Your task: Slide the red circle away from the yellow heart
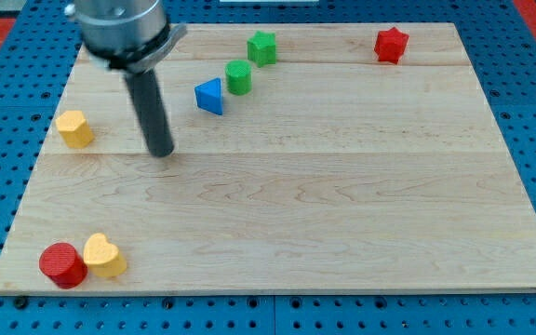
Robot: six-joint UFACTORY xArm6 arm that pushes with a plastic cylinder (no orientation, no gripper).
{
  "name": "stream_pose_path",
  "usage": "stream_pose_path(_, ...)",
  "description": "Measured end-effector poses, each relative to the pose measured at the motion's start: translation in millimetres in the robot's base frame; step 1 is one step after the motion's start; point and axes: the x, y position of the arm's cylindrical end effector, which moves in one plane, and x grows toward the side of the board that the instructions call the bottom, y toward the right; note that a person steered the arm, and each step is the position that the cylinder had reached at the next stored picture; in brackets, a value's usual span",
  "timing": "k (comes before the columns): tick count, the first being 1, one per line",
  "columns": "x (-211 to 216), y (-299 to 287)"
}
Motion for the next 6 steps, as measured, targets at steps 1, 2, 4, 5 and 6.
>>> stream_pose_path(1,60,-70)
stream_pose_path(2,140,-118)
stream_pose_path(4,158,-79)
stream_pose_path(5,158,1)
stream_pose_path(6,129,14)
